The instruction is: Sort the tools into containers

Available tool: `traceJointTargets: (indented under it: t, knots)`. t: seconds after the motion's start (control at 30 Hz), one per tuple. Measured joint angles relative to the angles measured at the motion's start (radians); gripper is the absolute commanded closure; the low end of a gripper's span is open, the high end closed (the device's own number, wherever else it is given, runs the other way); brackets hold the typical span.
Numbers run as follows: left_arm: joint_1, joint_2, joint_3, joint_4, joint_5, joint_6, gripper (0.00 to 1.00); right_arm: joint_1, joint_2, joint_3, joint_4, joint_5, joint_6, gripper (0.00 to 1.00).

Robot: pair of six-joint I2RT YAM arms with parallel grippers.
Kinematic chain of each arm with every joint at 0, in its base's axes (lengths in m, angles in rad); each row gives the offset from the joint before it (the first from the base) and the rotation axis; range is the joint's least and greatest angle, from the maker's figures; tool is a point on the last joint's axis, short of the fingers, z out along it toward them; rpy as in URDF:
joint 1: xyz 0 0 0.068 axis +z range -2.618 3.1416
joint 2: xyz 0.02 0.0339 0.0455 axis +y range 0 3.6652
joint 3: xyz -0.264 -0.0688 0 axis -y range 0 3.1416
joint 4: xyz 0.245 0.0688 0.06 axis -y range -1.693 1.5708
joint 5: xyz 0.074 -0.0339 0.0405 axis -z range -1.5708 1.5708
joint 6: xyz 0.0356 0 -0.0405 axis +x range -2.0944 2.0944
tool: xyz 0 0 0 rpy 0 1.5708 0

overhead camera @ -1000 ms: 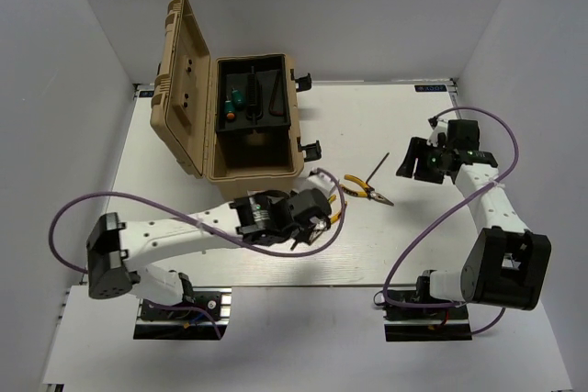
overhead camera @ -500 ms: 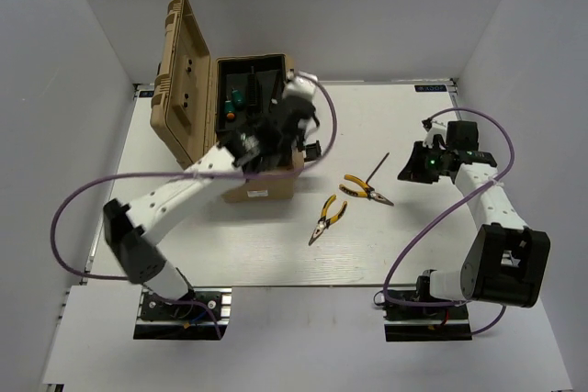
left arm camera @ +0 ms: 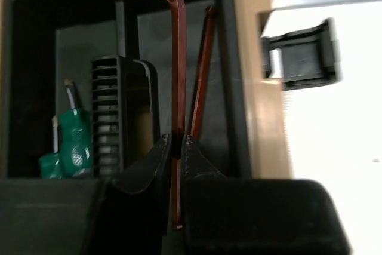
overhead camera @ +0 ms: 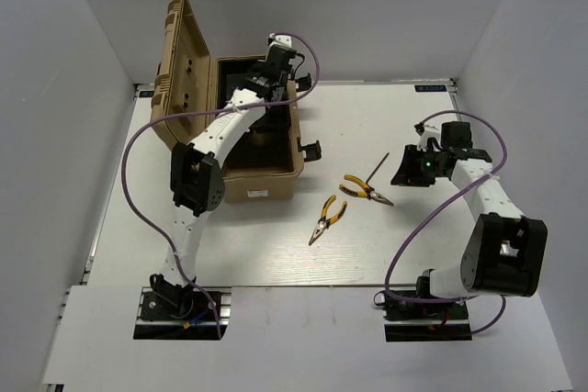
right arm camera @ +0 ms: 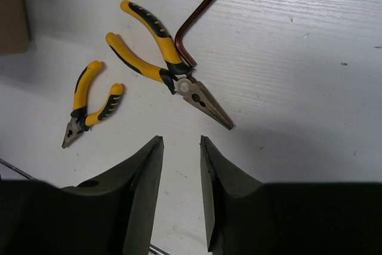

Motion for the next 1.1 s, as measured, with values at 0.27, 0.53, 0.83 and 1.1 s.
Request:
traceJointTargets:
  t: [0.27, 0.53, 0.83, 1.1]
  knots:
    - [0.058, 0.046, 0.023, -0.019, 0.079, 0.007, 0.36, 0.056, 0.192, 0.154, -0.017, 0.062, 0.050, 0.58]
    - [0.060, -0.063, -0.055, 0.002, 0.153, 0.018, 0.33, 0.164, 0.422, 0.369, -0.006, 0.212, 0.173, 0.56]
    - [-0.040, -0.866, -0.892, 0.270, 0.523, 0.044, 0.24, 0.279, 0.558, 0.443, -0.021, 0.406, 0.258, 0.58]
    - [-0.063, -1.284, -1.221, 0.339, 0.631, 0.053, 0.23, 0.292, 0.567, 0.443, -0.041, 0.509, 0.285, 0.59]
